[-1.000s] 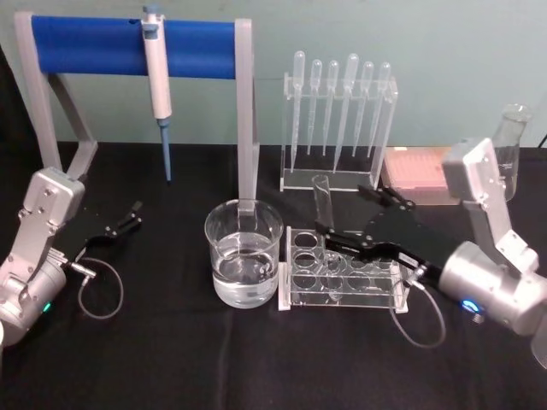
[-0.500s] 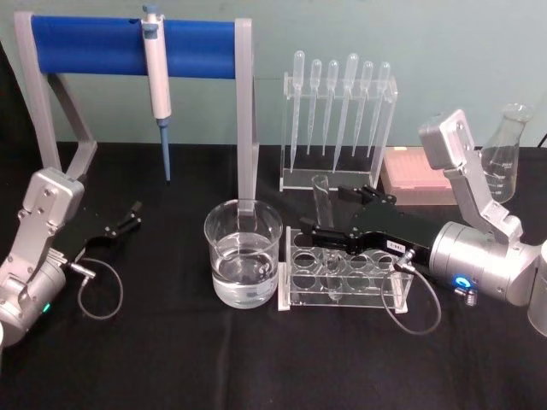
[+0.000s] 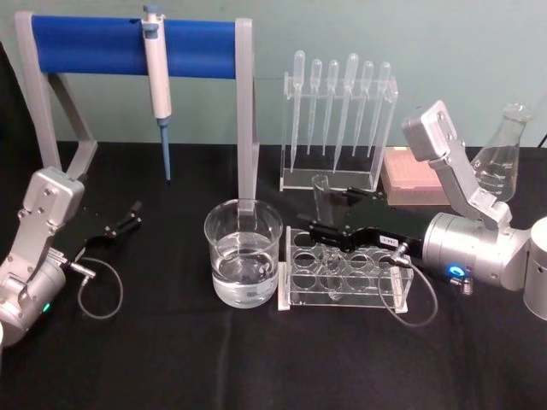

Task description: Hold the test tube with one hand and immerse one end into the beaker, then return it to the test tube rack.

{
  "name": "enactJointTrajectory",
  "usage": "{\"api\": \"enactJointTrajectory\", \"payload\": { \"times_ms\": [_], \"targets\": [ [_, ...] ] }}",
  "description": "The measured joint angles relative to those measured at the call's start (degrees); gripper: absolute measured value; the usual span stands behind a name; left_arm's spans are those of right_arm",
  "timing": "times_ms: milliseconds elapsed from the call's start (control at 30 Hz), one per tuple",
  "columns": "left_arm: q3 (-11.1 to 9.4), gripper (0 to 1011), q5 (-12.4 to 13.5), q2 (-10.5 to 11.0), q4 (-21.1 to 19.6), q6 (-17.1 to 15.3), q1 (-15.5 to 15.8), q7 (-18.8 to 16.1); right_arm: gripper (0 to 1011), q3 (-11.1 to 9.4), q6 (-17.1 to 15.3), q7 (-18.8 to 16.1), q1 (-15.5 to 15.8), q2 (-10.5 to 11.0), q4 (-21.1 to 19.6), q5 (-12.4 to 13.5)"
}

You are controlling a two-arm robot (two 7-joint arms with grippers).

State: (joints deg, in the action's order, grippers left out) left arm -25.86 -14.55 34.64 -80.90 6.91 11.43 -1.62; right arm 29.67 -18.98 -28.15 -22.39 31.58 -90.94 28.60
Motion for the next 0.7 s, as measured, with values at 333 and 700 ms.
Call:
{"api": "enactJointTrajectory", "payload": {
  "times_ms": [333,700],
  "targets": [
    [0.0,1000,0.0,0.0,0.0,0.0,0.0,0.0,396,0.5,0.4,0.1,-0.1,-0.5,0.1,0.3],
    [0.0,1000,0.0,0.0,0.0,0.0,0.0,0.0,225,-1.6,2.0,2.1,2.5,-0.3,-3.0,2.3]
  ]
}}
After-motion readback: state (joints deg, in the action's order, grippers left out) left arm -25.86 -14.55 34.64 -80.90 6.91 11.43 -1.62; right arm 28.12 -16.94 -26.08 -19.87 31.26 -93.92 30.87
